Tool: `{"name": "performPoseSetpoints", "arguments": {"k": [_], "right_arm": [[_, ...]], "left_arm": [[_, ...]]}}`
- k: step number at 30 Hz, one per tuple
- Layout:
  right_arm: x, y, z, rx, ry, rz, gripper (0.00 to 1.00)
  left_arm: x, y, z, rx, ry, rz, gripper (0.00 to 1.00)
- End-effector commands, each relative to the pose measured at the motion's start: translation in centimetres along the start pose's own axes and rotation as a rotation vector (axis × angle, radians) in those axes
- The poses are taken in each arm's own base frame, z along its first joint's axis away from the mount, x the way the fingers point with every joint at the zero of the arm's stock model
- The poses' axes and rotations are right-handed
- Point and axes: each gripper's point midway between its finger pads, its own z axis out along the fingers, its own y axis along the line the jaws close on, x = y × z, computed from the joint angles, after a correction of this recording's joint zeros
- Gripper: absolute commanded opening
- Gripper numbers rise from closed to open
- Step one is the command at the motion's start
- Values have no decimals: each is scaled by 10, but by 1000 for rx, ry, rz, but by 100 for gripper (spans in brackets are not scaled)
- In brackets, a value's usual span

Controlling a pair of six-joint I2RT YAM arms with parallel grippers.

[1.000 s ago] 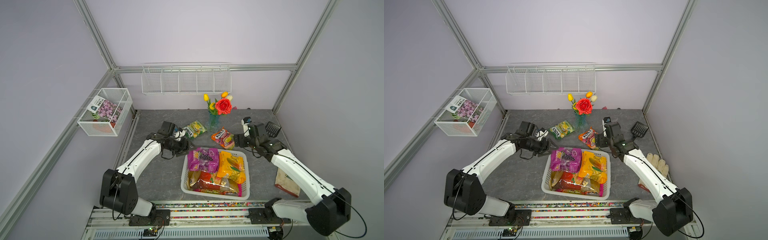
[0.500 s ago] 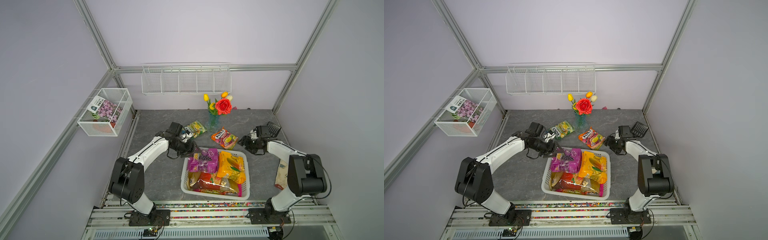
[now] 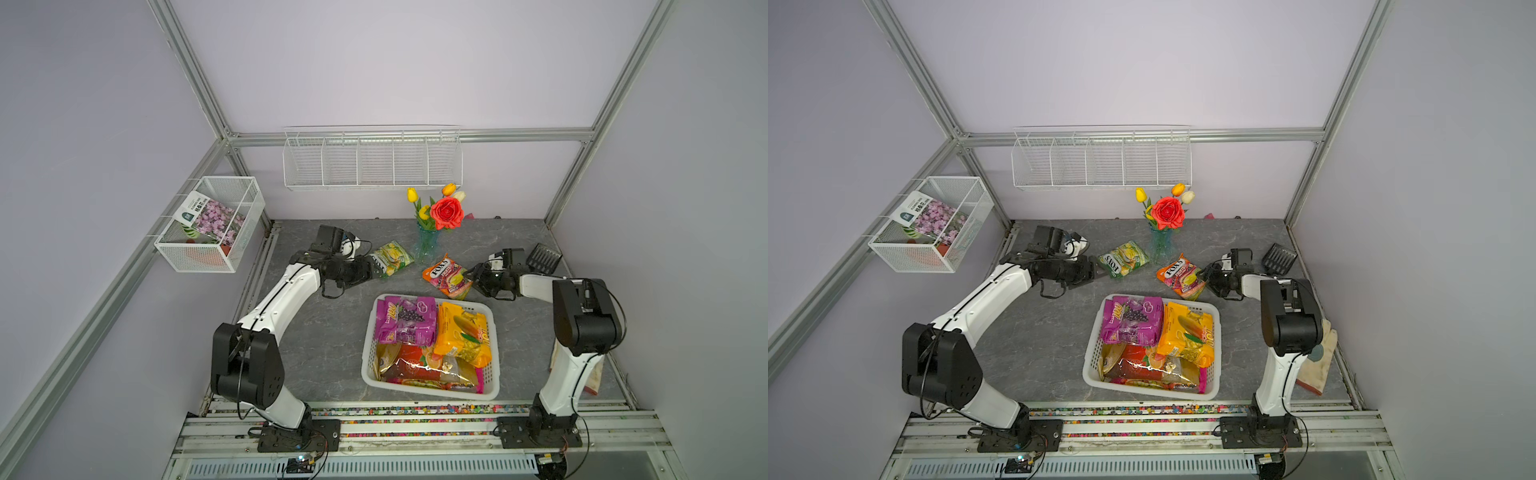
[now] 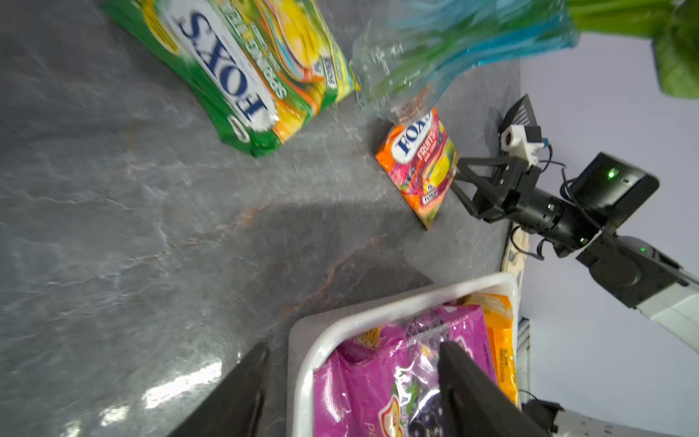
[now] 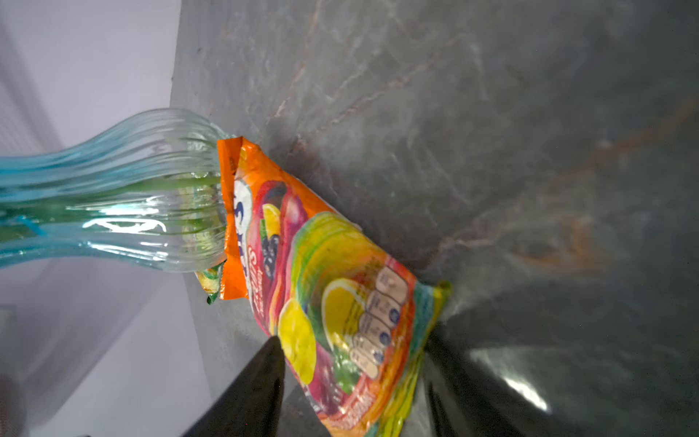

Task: Put the candies in the basket
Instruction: Pick up the candy at the center of the board.

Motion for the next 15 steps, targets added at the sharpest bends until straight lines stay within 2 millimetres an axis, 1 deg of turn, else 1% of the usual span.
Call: {"name": "performPoseSetpoints", "arguments": {"k": [1, 3, 7, 8, 12, 15], "right_arm": [[2, 1, 13, -81, 27, -1, 38], [2, 14, 13, -156, 28, -52, 22], [1, 41, 0, -273, 8, -119, 2], [1, 48, -6, -296, 0, -135, 0], [4, 73, -32, -354, -33, -212, 0], [8, 88, -54, -354, -61, -267, 0]], "left_arm": [[-24, 7, -19, -64, -107, 32, 72], [-27, 7, -22, -68, -123, 46, 73], [-27, 2, -25, -49, -130, 69, 73], [-27, 0, -26, -41, -132, 78, 73], [-29, -16, -33, 27, -159, 122, 73], [-31, -25, -40, 66, -195, 150, 73]]}}
